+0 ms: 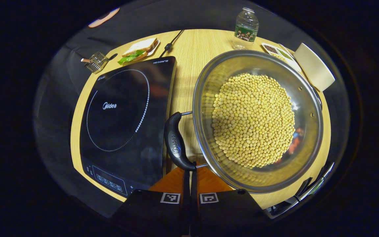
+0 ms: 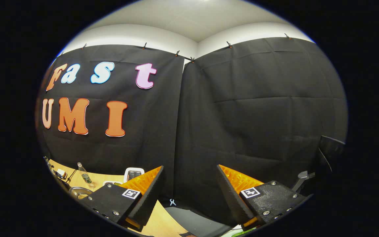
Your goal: First push the handle of the pot to place it horizontally, then grasp the pot with both hands and set it on the induction cooktop.
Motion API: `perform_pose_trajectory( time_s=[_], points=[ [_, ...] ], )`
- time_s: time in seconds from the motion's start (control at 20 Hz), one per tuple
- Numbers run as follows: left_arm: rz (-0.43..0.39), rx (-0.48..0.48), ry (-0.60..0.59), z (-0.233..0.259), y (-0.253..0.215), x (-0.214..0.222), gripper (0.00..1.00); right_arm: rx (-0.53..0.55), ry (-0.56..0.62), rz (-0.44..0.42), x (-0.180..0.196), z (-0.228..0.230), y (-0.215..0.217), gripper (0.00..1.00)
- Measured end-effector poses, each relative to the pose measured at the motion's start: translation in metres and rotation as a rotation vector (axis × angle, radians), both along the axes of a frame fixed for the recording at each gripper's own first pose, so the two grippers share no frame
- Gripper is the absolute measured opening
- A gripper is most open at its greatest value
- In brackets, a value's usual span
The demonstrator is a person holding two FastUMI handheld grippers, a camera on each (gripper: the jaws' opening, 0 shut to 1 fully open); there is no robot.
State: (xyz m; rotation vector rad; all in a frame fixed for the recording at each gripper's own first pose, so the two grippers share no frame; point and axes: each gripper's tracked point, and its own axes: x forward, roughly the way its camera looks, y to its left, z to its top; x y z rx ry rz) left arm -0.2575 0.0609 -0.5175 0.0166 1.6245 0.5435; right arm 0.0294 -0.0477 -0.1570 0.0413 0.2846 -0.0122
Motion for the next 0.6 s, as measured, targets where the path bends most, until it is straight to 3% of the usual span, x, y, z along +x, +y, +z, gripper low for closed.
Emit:
perform_pose_trajectory(
  time_s=[0.3, 0.6],
  points=[
    [-0.069, -0.033, -0.021, -0.012, 0.01, 0.01, 0.08, -0.02, 0.03, 0.022, 0.0, -0.006, 0.018, 0.95],
    [-0.208, -0.031, -0.038, -0.019, 0.02, 0.036, 0.08, -0.046, 0.06, 0.06, 0.001, -0.01, 0.042, 0.95]
  ],
)
